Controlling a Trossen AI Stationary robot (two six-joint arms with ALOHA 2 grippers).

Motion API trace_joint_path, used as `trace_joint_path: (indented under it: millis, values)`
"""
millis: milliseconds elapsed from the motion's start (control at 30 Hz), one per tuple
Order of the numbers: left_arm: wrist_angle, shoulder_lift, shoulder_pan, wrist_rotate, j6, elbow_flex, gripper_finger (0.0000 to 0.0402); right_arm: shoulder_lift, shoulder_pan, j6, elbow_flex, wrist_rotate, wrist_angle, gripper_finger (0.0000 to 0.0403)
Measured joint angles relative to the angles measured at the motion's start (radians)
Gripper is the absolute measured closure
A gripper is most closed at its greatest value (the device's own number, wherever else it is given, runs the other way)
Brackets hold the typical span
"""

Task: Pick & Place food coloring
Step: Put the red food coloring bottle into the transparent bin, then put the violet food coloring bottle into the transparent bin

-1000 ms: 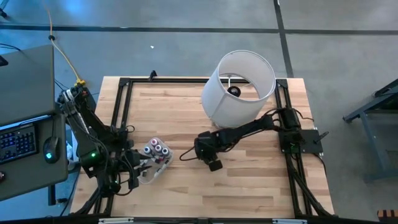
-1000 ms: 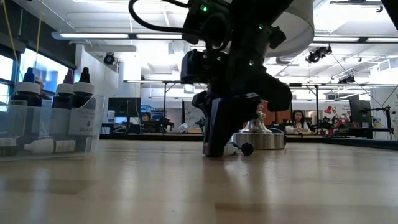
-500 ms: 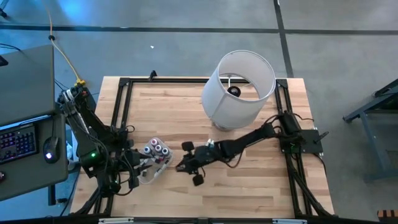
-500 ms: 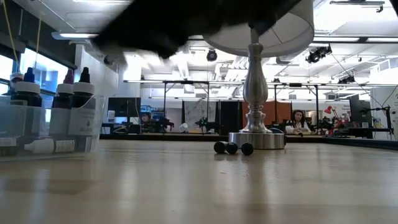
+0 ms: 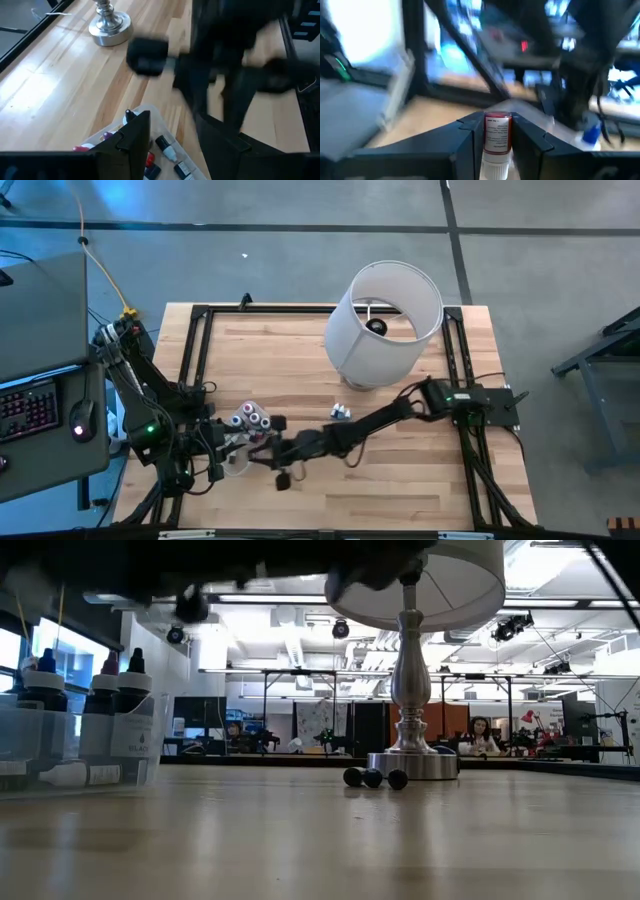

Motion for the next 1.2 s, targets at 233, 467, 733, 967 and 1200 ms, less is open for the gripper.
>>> trace_joint_path:
  millis: [233, 467, 733, 967, 1200]
  values:
    - [0.01, 0.0, 0.0, -0.001, 0.003, 0.0, 0.0244, 0.145, -0.036, 0.033, 0.268, 0.089, -0.317, 0.0325]
    - [0.012, 0.0, 0.0, 0.009, 0.003, 0.0, 0.0244, 0.165, -0.076, 0.086, 0.287, -0.01, -0.334, 0.0311]
    - [0.012, 0.0, 0.0, 0.014, 0.003, 0.0, 0.0244, 0.165, -0.083, 0.096, 0.287, -0.03, -0.343, 0.0276]
    - [0.013, 0.0, 0.0, 0.015, 0.003, 0.0, 0.0244, 0.094, -0.026, 0.076, 0.287, -0.079, -0.428, 0.027]
    - [0.013, 0.0, 0.0, 0.016, 0.002, 0.0, 0.0244, -0.091, 0.028, 0.069, 0.289, 0.02, -0.943, 0.0269]
